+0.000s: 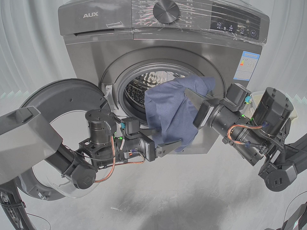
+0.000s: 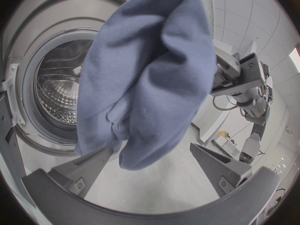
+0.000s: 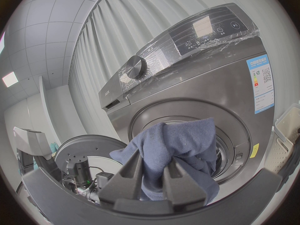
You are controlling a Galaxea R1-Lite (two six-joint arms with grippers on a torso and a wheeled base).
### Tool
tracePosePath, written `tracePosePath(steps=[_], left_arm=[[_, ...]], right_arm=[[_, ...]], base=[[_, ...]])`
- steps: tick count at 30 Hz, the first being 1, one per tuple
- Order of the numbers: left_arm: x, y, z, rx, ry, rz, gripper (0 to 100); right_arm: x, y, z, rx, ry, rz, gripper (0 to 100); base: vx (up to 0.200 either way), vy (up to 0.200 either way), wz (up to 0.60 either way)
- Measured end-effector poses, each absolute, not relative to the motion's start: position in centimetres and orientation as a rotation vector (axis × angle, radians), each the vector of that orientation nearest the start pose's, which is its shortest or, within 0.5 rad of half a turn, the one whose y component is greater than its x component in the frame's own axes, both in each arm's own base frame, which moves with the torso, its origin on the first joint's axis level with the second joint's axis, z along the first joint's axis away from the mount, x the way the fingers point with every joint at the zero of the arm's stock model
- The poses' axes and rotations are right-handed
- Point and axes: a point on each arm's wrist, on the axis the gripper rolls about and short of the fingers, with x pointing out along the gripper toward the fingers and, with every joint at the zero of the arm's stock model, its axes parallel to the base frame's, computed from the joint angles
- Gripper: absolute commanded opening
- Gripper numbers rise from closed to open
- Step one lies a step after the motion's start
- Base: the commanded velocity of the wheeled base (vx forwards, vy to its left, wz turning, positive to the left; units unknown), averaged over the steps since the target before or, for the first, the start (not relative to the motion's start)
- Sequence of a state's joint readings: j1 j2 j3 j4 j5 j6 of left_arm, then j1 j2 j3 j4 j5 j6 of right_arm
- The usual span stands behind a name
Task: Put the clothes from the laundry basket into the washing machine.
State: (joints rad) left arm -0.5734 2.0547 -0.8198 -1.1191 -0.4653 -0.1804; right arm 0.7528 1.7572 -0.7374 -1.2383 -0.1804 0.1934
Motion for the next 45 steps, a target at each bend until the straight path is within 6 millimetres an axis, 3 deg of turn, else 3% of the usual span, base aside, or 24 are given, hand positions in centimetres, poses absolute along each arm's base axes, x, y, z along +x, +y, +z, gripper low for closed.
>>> tracePosePath(steps=[6,22,23,36,42,43,45], left_arm=[[31.1,-21.5,10.9,-0.157,0.207,-1.029,100],[30.3,-24.0,10.1,-0.156,0.156,-1.048,100],[30.4,-24.1,10.0,-0.156,0.155,-1.040,0],[31.1,-24.1,9.7,-0.160,0.114,-0.972,0],[28.0,-23.5,10.6,-0.157,0.123,-1.006,0],[27.0,-23.4,10.9,-0.155,0.130,-1.020,0],[25.1,-23.2,11.3,-0.151,0.139,-1.048,0]], right_arm=[[22.6,21.0,20.9,0.289,-0.143,0.597,0],[22.5,21.0,20.9,0.296,-0.141,0.600,0],[22.5,21.0,20.9,0.296,-0.141,0.599,0],[22.7,20.8,20.7,0.306,-0.131,0.591,0],[22.8,20.6,20.4,0.305,-0.122,0.589,0],[22.8,20.6,20.3,0.305,-0.116,0.593,100],[22.8,20.6,20.1,0.308,-0.107,0.607,100]], base=[[0.000,0.000,0.00],[0.000,0.000,0.00],[0.000,0.000,0.00],[0.000,0.000,0.00],[0.000,0.000,0.00],[0.000,0.000,0.00],[0.000,0.000,0.00]])
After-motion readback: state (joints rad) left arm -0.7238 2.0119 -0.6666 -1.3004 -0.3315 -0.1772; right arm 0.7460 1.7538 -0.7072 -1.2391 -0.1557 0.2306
